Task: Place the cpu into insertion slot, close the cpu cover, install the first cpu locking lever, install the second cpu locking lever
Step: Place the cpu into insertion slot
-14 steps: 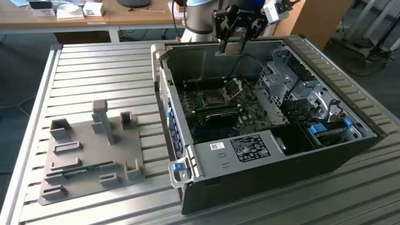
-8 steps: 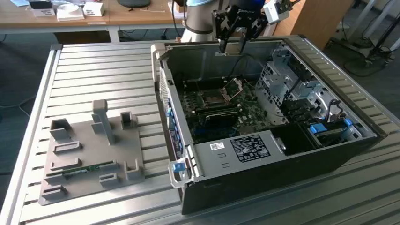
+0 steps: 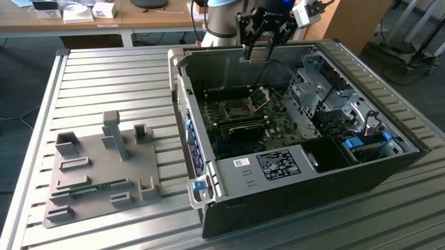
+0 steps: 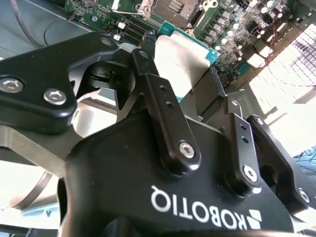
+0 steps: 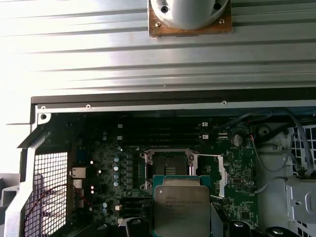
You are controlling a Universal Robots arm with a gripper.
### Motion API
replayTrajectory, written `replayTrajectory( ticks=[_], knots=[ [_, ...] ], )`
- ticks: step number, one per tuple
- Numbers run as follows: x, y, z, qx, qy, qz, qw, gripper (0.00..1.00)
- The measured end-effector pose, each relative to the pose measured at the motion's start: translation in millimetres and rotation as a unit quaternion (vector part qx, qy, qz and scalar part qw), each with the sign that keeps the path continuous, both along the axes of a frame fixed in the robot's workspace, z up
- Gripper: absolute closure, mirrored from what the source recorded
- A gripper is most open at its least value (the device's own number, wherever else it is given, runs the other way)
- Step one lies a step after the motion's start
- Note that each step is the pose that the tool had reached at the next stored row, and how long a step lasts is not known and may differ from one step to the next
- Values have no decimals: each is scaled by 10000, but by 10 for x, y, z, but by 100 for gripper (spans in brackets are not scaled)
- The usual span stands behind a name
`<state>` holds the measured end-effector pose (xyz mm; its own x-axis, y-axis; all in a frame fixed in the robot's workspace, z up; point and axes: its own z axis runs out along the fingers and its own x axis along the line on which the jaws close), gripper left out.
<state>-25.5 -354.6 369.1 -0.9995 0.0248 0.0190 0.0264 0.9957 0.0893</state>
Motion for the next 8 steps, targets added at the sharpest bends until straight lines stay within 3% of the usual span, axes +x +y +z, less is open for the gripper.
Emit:
replayTrajectory(
  ticks=[8],
  knots=[
    [0,0,-19,0,-1,0,10000,46]
  ],
)
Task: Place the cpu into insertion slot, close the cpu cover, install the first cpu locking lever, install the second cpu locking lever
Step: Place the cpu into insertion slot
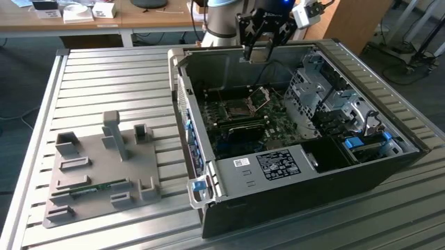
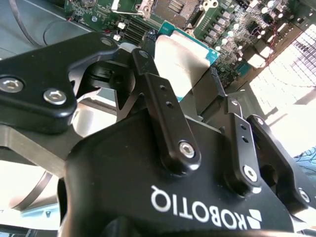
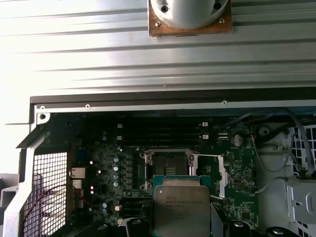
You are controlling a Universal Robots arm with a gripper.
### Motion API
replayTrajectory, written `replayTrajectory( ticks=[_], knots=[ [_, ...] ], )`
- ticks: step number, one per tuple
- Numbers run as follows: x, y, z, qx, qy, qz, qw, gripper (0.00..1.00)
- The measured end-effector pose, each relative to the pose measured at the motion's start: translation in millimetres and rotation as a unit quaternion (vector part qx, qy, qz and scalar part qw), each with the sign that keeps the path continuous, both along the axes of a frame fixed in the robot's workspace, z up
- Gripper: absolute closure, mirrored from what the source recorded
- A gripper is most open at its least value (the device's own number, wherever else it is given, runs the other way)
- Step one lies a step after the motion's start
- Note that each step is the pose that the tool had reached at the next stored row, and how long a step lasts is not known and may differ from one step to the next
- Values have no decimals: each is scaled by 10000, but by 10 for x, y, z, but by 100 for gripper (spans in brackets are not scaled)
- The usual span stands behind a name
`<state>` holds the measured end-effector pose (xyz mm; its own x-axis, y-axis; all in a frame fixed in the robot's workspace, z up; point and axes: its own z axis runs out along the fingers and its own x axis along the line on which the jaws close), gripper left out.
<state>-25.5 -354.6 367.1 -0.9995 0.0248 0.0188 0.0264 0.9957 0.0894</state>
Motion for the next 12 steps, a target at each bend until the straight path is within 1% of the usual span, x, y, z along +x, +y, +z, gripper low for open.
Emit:
replayTrajectory(
  ticks=[9,12],
  knots=[
    [0,0,-13,1,-1,0,10000,46],
    [0,0,-28,0,-6,0,10000,46]
  ],
)
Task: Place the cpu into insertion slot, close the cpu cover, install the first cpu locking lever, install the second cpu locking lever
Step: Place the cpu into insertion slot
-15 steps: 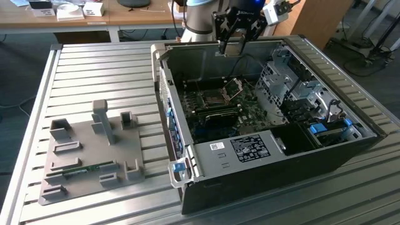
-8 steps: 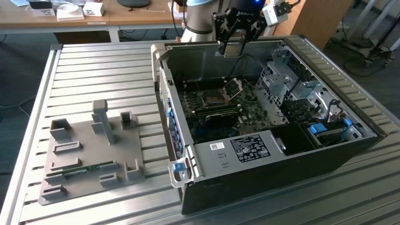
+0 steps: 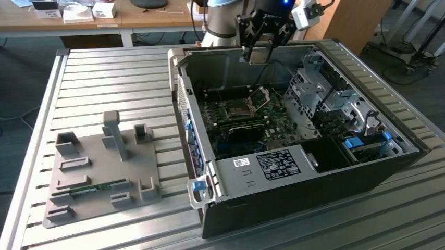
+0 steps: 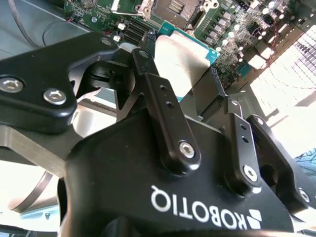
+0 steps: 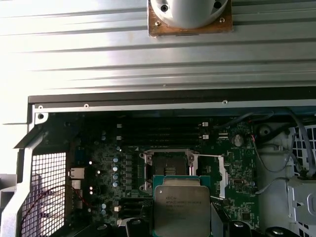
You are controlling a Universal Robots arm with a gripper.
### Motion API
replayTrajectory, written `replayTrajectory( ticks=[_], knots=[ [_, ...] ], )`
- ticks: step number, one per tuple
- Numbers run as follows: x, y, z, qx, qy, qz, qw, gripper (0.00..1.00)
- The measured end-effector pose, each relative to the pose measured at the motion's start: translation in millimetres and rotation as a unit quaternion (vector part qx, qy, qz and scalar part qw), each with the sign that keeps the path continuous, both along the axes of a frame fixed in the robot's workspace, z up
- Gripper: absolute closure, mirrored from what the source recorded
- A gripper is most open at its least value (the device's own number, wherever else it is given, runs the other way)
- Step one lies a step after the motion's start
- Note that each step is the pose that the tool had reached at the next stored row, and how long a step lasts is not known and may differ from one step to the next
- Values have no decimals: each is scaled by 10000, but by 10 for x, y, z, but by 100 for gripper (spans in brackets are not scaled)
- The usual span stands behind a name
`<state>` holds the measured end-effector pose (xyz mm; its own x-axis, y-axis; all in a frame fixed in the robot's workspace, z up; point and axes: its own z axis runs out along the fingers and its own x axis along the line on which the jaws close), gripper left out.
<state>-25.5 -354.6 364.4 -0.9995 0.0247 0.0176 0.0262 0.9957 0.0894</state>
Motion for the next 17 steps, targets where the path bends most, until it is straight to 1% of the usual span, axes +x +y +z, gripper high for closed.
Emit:
replayTrajectory(
  ticks=[10,17],
  knots=[
    [0,0,-55,0,-19,0,10000,46],
    [0,0,-62,0,-21,0,10000,46]
  ],
)
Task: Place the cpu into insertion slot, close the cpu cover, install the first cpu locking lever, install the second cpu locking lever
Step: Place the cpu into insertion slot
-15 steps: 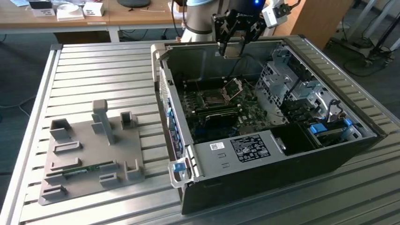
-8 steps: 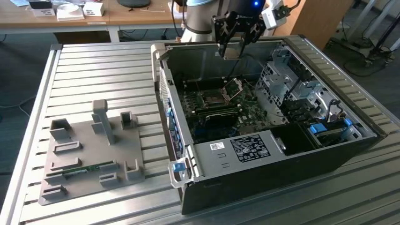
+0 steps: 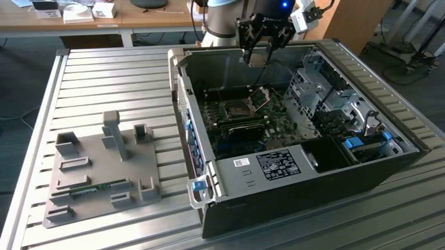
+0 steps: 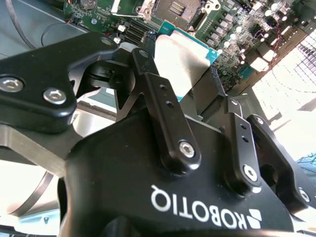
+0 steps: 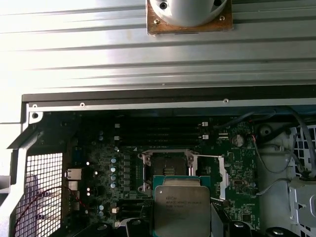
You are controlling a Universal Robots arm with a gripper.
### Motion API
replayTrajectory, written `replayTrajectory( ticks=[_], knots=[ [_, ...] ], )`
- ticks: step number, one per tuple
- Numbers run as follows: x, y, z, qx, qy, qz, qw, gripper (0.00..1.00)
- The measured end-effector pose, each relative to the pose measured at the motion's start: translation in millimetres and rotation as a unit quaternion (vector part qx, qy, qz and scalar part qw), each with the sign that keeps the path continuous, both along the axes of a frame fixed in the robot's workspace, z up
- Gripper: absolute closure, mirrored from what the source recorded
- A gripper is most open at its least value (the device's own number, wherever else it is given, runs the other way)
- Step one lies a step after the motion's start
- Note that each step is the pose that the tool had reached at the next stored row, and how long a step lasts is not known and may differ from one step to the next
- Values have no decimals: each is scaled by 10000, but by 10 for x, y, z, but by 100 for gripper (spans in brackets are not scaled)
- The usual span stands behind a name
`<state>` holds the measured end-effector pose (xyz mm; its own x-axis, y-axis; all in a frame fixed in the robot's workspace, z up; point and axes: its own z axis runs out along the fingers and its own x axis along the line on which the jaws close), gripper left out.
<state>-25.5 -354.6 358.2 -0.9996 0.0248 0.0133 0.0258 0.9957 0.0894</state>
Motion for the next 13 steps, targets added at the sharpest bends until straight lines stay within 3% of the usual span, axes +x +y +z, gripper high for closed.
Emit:
replayTrajectory(
  ticks=[13],
  knots=[
    [-1,0,-57,0,-18,0,10000,46]
  ],
)
